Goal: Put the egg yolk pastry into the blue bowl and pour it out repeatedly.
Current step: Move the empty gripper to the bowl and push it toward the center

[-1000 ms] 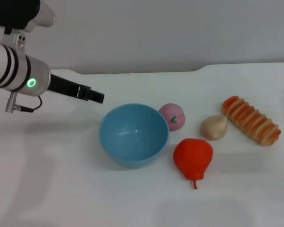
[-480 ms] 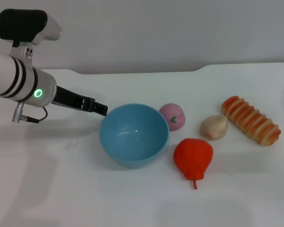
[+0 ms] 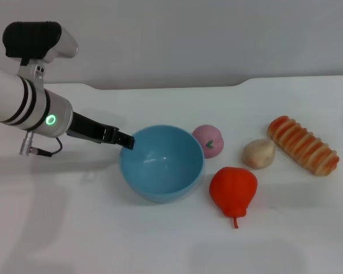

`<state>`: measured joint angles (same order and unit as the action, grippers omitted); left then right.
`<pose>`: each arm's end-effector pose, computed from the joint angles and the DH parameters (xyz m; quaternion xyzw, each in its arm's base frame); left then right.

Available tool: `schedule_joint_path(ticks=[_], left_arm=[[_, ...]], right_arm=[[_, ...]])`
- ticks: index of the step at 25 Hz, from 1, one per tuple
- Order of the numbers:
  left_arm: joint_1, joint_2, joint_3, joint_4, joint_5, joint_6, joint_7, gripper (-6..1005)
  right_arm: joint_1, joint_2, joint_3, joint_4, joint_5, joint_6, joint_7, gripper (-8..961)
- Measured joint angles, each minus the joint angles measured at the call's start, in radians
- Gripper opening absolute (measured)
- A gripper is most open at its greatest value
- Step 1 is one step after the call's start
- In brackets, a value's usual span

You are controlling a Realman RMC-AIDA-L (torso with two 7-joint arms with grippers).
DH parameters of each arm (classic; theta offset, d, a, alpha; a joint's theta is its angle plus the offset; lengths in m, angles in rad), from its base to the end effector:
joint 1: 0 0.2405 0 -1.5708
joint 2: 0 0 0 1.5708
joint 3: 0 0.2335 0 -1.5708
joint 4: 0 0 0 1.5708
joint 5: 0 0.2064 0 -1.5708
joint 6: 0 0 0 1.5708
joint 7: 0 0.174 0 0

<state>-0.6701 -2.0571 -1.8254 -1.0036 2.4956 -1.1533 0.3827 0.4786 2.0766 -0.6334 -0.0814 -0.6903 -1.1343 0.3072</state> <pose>-0.2061 0.3982 -0.0333 -0.8402 -0.4794 0.0497 0.2485 0.3381 0.3626 0.0465 -0.6390 0.2678 0.2946 0.6582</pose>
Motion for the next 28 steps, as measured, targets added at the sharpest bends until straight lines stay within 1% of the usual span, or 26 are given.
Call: schedule_joint_path(ticks=[6,15,20,25,28], left_arm=[[0.002,0.0,-0.002,0.018,-0.024,0.004,0.003,761],[-0.009,0.0,0.002,0.076,-0.026,0.027,0.005,750],[-0.013,-0.001,0.016,0.109,-0.027,0.045,0.007,744],[-0.014,-0.003,0.053,0.111,-0.029,0.055,0.007,738],[-0.012,-0.003,0.061,0.112,-0.039,0.061,0.007,735]], right_arm=[[0.0,-0.001,0.008,0.0,0.0,0.001,0.0,519],[-0.003,-0.001,0.008,0.004,0.0,0.001,-0.001,519],[-0.006,0.0,0.008,0.005,0.0,-0.003,-0.001,518],[-0.011,0.0,0.008,0.005,0.0,-0.005,-0.001,518],[-0.013,0.0,0.008,0.005,0.0,-0.006,-0.001,518]])
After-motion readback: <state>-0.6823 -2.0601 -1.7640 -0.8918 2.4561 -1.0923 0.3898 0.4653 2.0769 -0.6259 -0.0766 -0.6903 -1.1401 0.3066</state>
